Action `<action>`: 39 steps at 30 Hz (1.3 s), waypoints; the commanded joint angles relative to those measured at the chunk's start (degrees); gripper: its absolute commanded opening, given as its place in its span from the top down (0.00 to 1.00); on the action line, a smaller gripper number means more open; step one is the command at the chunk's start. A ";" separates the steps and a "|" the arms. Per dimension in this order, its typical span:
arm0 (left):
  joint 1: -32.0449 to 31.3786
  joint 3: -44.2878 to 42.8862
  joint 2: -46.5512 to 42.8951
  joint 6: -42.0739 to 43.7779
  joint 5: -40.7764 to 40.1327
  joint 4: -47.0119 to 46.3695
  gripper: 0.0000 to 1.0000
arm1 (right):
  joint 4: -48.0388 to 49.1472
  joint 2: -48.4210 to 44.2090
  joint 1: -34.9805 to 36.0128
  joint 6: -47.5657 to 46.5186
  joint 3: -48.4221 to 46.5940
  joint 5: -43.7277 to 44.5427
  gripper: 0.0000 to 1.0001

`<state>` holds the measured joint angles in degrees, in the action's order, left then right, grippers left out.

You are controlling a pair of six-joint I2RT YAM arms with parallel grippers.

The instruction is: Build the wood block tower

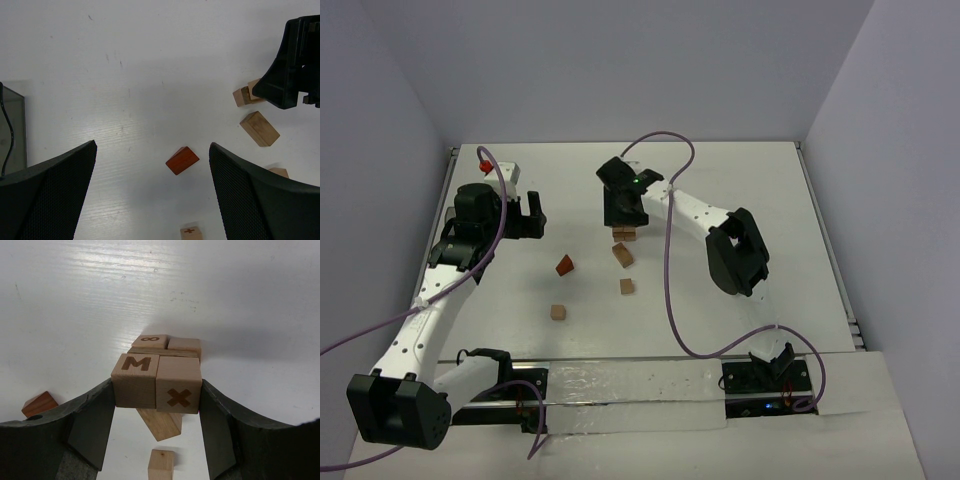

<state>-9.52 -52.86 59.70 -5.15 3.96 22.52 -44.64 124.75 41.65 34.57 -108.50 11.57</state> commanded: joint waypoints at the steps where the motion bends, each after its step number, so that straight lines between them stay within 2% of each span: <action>1: 0.38 -2.28 -0.24 -0.13 1.22 -2.10 0.01 | 0.69 -0.26 0.45 -0.29 -2.82 2.03 0.53; 17: 0.38 -2.69 0.03 -0.10 1.34 -1.87 0.01 | 0.43 0.35 0.45 -0.38 -2.86 1.52 0.46; 28: 0.38 -2.78 0.07 -0.04 1.32 -1.77 0.01 | 0.16 0.77 0.36 -0.13 -2.78 1.16 0.45; 39: 0.38 -2.86 0.33 -0.03 1.32 -1.78 0.01 | 0.08 1.11 0.36 -0.29 -3.11 0.92 0.26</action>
<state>-9.52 -52.88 59.94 -5.15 4.58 22.52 -44.69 125.10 41.65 34.39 -108.75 11.53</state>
